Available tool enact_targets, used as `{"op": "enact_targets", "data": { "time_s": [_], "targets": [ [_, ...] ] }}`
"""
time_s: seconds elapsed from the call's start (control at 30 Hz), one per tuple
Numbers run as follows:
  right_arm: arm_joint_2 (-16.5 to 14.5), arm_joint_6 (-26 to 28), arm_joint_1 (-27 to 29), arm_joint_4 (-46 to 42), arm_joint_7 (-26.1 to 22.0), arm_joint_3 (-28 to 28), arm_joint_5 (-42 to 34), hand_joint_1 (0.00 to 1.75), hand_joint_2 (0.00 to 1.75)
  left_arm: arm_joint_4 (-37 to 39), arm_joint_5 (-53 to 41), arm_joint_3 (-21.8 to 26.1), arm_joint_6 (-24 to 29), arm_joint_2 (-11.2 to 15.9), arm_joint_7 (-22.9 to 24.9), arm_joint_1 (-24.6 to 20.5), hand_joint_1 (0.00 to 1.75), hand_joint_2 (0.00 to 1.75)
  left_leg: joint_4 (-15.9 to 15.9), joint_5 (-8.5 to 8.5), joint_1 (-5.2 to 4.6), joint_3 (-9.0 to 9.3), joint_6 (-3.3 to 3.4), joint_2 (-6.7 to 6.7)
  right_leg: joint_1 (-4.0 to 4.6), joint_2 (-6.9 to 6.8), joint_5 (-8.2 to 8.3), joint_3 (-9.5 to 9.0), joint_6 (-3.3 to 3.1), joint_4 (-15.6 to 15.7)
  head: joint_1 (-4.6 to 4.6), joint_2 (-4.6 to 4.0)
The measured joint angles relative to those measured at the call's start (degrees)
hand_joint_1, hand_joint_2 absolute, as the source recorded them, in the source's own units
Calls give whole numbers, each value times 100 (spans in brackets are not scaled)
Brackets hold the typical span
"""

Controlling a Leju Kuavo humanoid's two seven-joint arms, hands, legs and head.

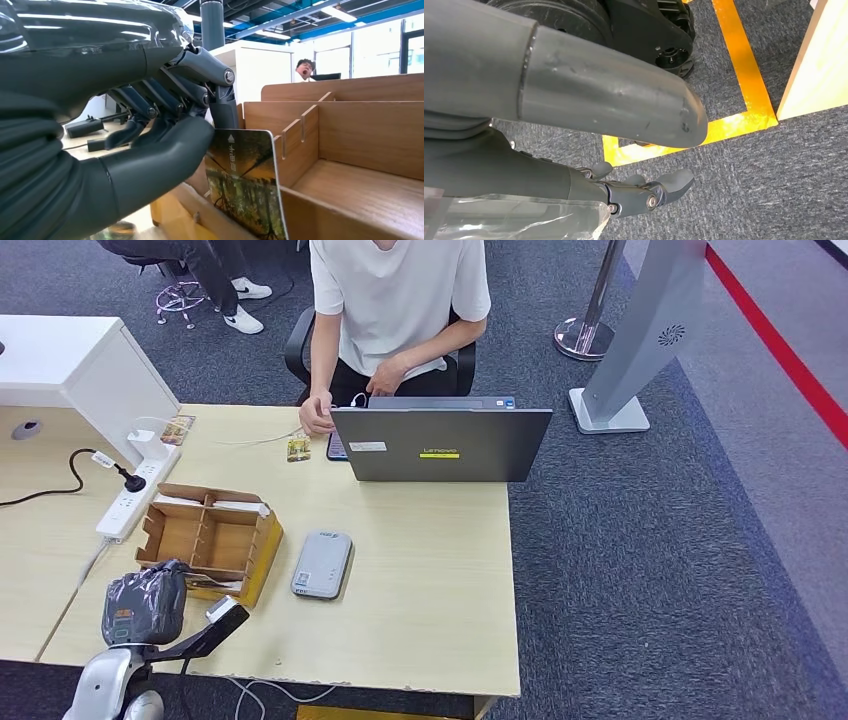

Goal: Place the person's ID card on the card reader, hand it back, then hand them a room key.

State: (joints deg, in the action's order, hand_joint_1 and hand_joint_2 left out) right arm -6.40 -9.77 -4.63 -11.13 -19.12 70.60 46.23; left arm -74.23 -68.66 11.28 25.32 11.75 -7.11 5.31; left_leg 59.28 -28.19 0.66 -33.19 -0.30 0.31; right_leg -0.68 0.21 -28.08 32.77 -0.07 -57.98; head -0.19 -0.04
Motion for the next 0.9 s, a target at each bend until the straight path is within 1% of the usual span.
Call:
{"op": "enact_targets", "data": {
  "time_s": [0.2,0.53,0.6,0.7,0.9],
  "targets": [
    [0,0,-1,0,-7,0,-4,0,0,-2,27,0,426,-31,-49,4,175,175,0,0,0,0,0,0,0,0,0,0,0,0,0,0],
    [0,2,-1,0,-7,0,-15,0,0,-104,72,-1,538,-69,-196,35,175,175,0,0,0,0,0,0,0,0,0,0,0,0,0,0],
    [0,7,0,0,-7,1,-40,0,0,-287,80,-14,537,-85,-263,87,175,175,0,0,0,0,0,0,0,1,0,1,0,0,1,0],
    [0,14,1,0,-7,9,-75,0,0,-794,51,-139,486,-114,-279,207,175,175,1,0,0,-1,0,0,0,0,0,3,0,1,1,0],
    [-2,12,0,0,-21,44,-111,0,0,-1833,-94,-571,273,-118,-52,273,175,175,1,0,-1,-2,0,-1,0,-1,0,2,0,2,1,0]
  ]
}}
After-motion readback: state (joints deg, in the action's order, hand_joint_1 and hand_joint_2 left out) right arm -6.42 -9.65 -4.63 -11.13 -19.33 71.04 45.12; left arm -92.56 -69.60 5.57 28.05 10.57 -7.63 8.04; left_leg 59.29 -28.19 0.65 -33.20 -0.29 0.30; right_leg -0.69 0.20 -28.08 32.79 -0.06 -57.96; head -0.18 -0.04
